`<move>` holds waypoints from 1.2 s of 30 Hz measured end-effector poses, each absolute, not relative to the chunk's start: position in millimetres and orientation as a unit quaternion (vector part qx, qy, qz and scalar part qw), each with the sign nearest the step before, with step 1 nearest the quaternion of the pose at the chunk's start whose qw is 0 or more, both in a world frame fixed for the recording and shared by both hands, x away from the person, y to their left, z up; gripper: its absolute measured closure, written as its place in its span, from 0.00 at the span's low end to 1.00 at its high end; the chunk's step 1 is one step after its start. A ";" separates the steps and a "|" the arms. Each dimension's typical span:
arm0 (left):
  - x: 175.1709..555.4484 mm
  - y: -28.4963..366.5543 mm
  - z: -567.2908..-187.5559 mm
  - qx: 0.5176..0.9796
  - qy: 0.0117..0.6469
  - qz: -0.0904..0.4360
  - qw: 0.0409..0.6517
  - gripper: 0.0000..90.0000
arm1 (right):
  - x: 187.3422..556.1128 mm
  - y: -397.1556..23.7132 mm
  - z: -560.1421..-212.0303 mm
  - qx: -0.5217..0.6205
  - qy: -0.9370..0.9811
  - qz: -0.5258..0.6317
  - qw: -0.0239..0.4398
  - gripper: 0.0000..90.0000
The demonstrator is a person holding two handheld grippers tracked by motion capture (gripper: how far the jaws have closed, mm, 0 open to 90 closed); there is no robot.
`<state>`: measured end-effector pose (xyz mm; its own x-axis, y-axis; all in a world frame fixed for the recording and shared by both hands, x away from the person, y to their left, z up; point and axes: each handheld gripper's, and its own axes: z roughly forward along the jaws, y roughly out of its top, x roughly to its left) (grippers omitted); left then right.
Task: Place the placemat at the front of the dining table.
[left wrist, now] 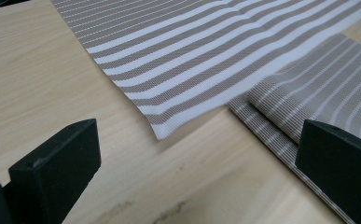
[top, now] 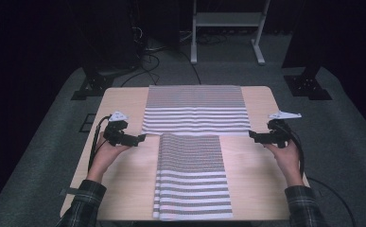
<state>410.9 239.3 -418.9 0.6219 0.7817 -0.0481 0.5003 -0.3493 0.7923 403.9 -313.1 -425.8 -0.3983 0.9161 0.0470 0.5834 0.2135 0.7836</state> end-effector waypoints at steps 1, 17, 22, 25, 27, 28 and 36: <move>404.5 240.6 -417.3 0.801 0.397 0.174 0.413 0.00 | 399.5 -316.2 -424.5 0.502 0.746 0.377 0.222 0.09; 327.2 248.1 -415.9 0.798 0.365 0.195 0.438 0.00 | 315.0 -330.9 -424.6 0.466 0.742 0.414 0.248 0.09; 304.9 253.3 -423.0 0.800 0.364 0.195 0.435 0.00 | 288.4 -331.1 -431.3 0.452 0.742 0.425 0.253 0.09; 295.0 258.5 -426.4 0.800 0.366 0.196 0.434 0.00 | 274.8 -332.7 -434.7 0.447 0.745 0.425 0.254 0.10; 288.9 261.5 -428.8 0.799 0.367 0.199 0.433 0.00 | 268.0 -334.8 -437.2 0.447 0.745 0.426 0.251 0.10; 286.7 262.5 -429.9 0.799 0.367 0.200 0.432 0.00 | 263.5 -336.5 -439.3 0.449 0.745 0.426 0.250 0.10; 261.4 277.3 -451.4 0.810 0.372 0.203 0.404 0.00 | 243.2 -346.9 -462.1 0.458 0.747 0.417 0.240 0.10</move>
<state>261.4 277.3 -451.4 0.6403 0.7676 0.0280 0.4394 -0.3960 0.8063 243.2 -346.9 -462.1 -0.4642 0.8854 0.0236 0.4840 0.2312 0.8440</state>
